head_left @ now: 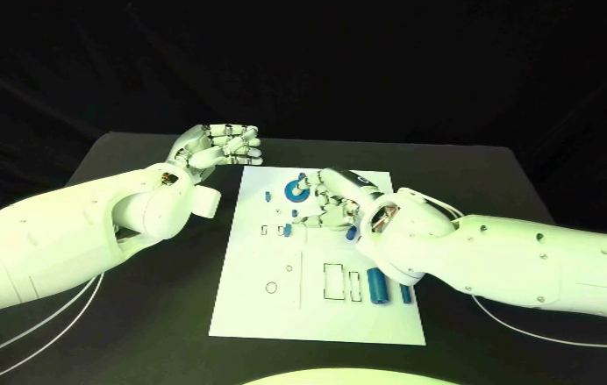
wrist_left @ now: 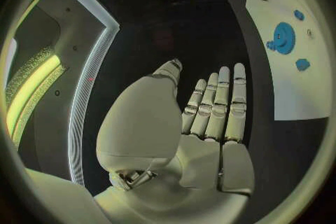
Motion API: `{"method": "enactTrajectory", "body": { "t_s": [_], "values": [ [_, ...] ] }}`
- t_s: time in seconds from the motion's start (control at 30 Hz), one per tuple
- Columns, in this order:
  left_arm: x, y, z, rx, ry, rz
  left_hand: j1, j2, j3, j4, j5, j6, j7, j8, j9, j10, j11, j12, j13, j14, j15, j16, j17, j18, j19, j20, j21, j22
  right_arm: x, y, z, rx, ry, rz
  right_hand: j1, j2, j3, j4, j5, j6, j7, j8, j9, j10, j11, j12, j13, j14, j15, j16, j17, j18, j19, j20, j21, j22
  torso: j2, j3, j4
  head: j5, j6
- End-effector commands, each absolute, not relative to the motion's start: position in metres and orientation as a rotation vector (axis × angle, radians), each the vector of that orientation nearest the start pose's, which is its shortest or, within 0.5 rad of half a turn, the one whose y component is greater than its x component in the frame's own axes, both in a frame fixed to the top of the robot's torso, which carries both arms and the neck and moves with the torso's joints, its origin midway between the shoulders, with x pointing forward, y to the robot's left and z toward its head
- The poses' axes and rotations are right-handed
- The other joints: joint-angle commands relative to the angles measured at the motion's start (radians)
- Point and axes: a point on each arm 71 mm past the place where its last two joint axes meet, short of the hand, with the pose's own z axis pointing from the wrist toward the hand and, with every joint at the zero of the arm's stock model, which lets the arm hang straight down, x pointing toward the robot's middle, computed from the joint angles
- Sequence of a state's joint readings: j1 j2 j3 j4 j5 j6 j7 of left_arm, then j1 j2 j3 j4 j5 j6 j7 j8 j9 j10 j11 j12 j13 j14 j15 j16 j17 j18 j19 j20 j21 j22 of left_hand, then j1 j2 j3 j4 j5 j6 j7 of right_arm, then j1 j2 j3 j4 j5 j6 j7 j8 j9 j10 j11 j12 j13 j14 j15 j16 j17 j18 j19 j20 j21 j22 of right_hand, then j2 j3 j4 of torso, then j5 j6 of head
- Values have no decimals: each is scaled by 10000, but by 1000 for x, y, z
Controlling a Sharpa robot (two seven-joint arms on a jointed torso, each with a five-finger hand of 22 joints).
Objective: Assemble the parts on the task board
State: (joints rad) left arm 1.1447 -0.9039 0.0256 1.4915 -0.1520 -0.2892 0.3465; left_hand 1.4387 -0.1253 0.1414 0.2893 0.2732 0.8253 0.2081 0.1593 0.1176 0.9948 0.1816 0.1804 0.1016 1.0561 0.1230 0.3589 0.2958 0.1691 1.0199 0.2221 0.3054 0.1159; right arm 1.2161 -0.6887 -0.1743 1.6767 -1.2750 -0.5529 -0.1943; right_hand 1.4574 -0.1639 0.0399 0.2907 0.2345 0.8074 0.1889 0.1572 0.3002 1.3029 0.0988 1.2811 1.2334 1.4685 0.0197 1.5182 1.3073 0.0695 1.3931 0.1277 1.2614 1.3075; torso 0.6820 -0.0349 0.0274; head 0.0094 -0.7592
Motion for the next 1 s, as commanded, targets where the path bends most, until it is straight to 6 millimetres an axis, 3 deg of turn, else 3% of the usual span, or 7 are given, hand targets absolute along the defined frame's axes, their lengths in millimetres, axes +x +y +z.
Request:
{"method": "enactTrajectory", "body": {
  "t_s": [0.03, 0.2, 0.27, 0.33, 0.47, 0.7, 1.0],
  "values": [
    [491, 242, -187, -8653, 16340, -13938, -414, 83, -239, -121, -57, 60, 239, 356, 128, 192, -199, 602, 284, 437, -251, 1636, 1038, 107, 711, -305, 691, 348, 434, -111, -183, 1023, 16400, 11114, 268, 120, 211, -39, 154, 154, -49, 56, -2, -101, -20, -50, -58, 640, 14, -59, 1079, 94, -100, -15, -118, 447, -85, 53, -64, 101, 50],
    [492, 237, -189, -7063, 18189, -12841, -1499, 182, -921, 47, -120, 609, -245, 1726, 745, 937, -767, 2745, 1546, 1268, -844, 5294, 3379, 128, 1872, -951, 2609, 1437, 448, -146, -168, 2181, 16377, 11042, 424, 214, 419, -37, 359, 57, -35, 21, -44, -424, -18, -333, -408, 563, 7, -183, 812, 167, -285, -32, -475, 226, -133, 91, -109, 273, 39],
    [493, 234, -189, -6223, 19093, -12191, -1715, 363, -1119, 19, -89, 635, -549, 2844, 1386, 887, -1071, 4670, 2848, 2702, -1166, 8884, 7323, 97, 1929, -1184, 4220, 2479, 455, -162, -163, 2710, 16292, 10905, 425, 221, 430, -35, 364, 48, -33, 19, -47, -425, -15, -331, -408, 563, 7, -183, 816, 165, -281, -31, -471, 230, -156, 105, -120, 275, 41],
    [493, 230, -189, -5363, 19917, -11394, -1781, 592, -1231, 87, -42, 149, -611, 3944, 2138, 175, -1236, 6230, 4013, 2906, -1287, 9752, 8294, 17, 1217, -1208, 5816, 3727, 462, -177, -159, 3265, 16208, 10776, 425, 223, 433, -35, 366, 46, -33, 18, -48, -399, -15, -305, -378, 579, 8, -159, 877, 157, -263, -31, -441, 251, -174, 136, -143, 311, 32],
    [495, 223, -189, -3741, 21231, -9589, -1913, 702, -1404, 51, -43, 112, -922, 4893, 2776, 263, -1351, 7268, 4708, 3691, -1395, 10584, 9577, -210, 1618, -1370, 8096, 6409, 473, -200, -155, 4068, 16018, 10438, 452, 265, 499, -42, 418, 30, -31, 19, -56, -381, -16, -289, -381, 586, 8, -153, 901, 154, -250, -32, -437, 258, -185, 177, -160, 327, 116],
    [497, 204, -193, -1867, 22479, -6751, -1964, 806, -1532, 67, 76, 250, -1215, 5737, 3457, 1237, -1644, 8857, 6364, 4405, -1630, 11302, 10881, -471, 2185, -1560, 9563, 8320, 485, -225, -154, 4894, 15844, 9533, 399, 226, 522, -26, 515, -4, -28, 16, -69, -361, -13, -277, -399, 566, 9, -192, 819, 153, -235, -33, -447, 257, -179, 176, -147, 412, 64],
    [498, 186, -197, -891, 23364, -4781, -2204, 915, -1630, 65, 38, -30, -1168, 5622, 3555, 1833, -1627, 9715, 7441, 4655, -1631, 11570, 11427, -590, 2486, -1591, 10049, 9035, 490, -234, -153, 5304, 15863, 9012, 380, 180, 541, -29, 583, -75, -22, -13, -90, -442, -11, -375, -536, 544, 10, -233, 734, 177, -281, -34, -557, 188, -175, 172, -152, 497, 5]
  ]
}}
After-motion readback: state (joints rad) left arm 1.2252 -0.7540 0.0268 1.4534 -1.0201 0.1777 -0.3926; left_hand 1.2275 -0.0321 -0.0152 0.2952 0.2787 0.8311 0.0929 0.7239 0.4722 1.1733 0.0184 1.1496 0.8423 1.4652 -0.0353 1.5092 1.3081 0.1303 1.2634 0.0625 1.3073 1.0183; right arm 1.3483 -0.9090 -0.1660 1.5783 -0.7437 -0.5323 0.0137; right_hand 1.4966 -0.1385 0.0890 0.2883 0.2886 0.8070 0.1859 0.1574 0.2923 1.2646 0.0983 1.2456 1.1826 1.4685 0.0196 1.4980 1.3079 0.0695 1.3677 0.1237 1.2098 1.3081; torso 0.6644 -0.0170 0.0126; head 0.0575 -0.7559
